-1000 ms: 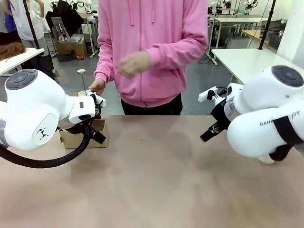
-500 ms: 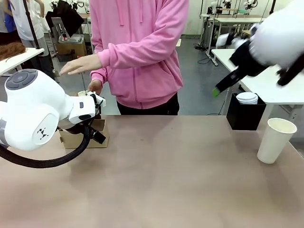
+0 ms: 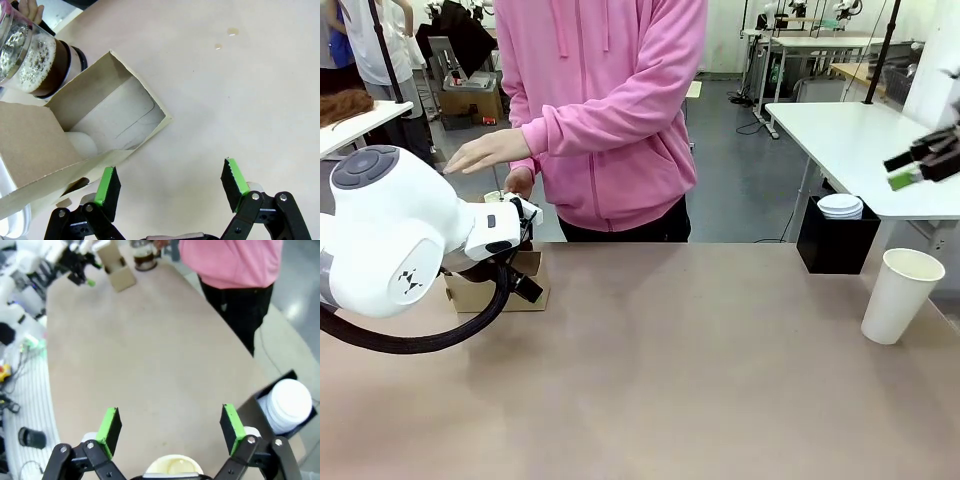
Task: Pour a drink into a cup and package it in a carrier.
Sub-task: Pick up the 600 ml Paper Cup and place it in the middle top area of the table.
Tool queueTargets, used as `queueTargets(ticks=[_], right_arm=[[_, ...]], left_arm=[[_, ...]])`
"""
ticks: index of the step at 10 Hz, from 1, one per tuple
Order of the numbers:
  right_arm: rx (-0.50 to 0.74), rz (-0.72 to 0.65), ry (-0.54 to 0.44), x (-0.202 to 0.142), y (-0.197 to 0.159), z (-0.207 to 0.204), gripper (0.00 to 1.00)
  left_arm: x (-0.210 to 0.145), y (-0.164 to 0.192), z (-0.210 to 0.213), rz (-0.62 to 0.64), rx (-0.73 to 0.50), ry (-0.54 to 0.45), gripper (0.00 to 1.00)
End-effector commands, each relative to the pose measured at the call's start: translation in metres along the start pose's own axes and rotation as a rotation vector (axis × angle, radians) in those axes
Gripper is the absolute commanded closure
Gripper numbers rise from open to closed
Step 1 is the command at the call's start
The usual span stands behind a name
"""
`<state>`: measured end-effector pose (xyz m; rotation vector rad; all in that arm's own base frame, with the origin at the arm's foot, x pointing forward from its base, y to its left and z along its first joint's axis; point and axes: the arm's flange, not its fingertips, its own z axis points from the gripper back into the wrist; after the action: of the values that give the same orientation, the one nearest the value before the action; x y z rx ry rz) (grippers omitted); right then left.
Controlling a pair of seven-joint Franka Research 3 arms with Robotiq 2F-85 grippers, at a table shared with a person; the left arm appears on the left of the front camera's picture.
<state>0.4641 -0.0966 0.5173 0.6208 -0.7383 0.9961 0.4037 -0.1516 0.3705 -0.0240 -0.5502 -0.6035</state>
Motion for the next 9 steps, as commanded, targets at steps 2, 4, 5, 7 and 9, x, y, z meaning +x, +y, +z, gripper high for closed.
queueTargets(ticks=[2, 4, 5, 7, 9], right_arm=[[-0.014, 0.012, -0.085, -0.039, -0.013, -0.014, 0.0], [0.006, 0.005, -0.037, -0.026, -0.009, 0.005, 0.0], [0.006, 0.005, -0.037, -0.026, -0.009, 0.005, 0.0], [0.001, 0.014, -0.035, -0.035, -0.013, 0.0, 0.0], [-0.033, 0.021, -0.182, -0.072, -0.014, 0.025, 0.0]], left_arm=[[0.0, 0.0, 0.0, 0.0, -0.001, 0.0, 0.0], [0.0, 0.0, 0.0, 0.0, -0.001, 0.0, 0.0], [0.0, 0.0, 0.0, 0.0, -0.001, 0.0, 0.0], [0.0, 0.0, 0.0, 0.0, -0.001, 0.0, 0.0], [0.0, 0.0, 0.0, 0.0, -0.001, 0.0, 0.0]])
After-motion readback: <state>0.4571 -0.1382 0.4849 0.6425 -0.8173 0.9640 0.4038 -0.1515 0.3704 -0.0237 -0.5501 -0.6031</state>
